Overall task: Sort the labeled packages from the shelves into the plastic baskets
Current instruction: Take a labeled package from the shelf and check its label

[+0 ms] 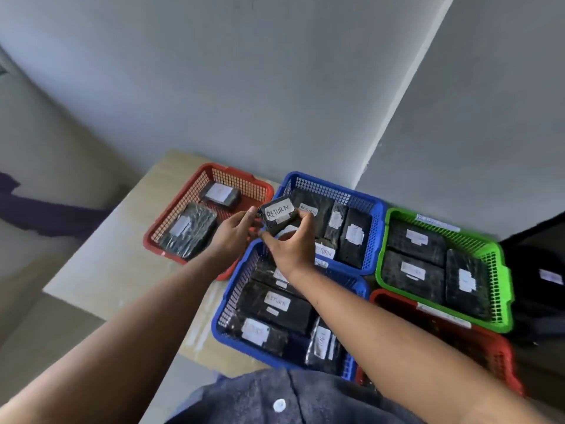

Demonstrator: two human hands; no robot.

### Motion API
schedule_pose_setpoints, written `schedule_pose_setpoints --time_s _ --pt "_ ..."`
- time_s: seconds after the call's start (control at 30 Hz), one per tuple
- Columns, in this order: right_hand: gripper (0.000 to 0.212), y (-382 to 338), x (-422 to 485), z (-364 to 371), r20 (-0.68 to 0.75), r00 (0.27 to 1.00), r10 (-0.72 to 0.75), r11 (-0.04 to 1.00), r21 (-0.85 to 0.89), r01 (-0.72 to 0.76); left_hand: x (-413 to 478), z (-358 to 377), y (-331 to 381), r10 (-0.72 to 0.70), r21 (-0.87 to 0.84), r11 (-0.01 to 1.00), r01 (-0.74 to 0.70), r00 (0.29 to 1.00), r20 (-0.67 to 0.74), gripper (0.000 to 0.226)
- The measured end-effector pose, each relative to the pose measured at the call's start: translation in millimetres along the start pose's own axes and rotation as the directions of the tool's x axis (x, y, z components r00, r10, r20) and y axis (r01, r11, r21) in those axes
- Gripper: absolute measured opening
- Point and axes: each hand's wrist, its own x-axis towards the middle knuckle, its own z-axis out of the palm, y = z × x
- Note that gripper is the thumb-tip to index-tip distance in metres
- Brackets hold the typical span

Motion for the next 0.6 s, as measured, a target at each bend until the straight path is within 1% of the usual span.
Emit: schedule_pose_setpoints --time_s 0.03,0.1,0.2,0.3,0.4,0.47,0.6 --pt "0.078 -4.3 2.9 11.1 -0.027 1.000 0.009 1.000 -0.010 -0.009 10.6 -9.4 2.9 0.003 -0.021 1.000 -0.002 0.999 0.042 0.063" --pt "0.078 -14.2 7.7 31.5 -0.067 0.998 0.019 0.999 -0.027 -0.020 30.9 -27.8 6.5 0.016 -0.022 1.000 -0.014 0.994 0.108 0.057" --pt "0.080 -26.9 13.0 58.0 -0.117 0.993 0.025 0.998 -0.051 -0.031 59.3 -49.4 6.1 0.022 0.031 0.999 -0.027 0.987 0.162 0.047" --pt "0.082 -34.1 12.2 80.5 -0.165 0.985 0.053 0.994 -0.087 -0.068 79.2 -62.7 3.0 0.010 0.020 1.000 -0.015 0.972 0.234 0.043" --pt "0.086 -34.3 12.4 99.1 -0.192 0.979 0.069 0.987 -0.129 -0.095 96.7 -71.8 -0.7 -0.028 -0.001 1.000 0.029 0.966 0.257 0.036" --pt "0.089 -32.5 14.7 107.8 -0.192 0.979 0.075 0.980 -0.166 -0.107 104.2 -74.7 -2.0 -0.052 0.006 0.999 0.052 0.964 0.262 0.033" --pt "0.102 -25.0 22.1 113.0 -0.087 0.996 0.019 0.956 -0.292 -0.044 119.9 -83.5 -1.6 -0.085 0.037 0.996 0.079 0.973 0.217 0.029"
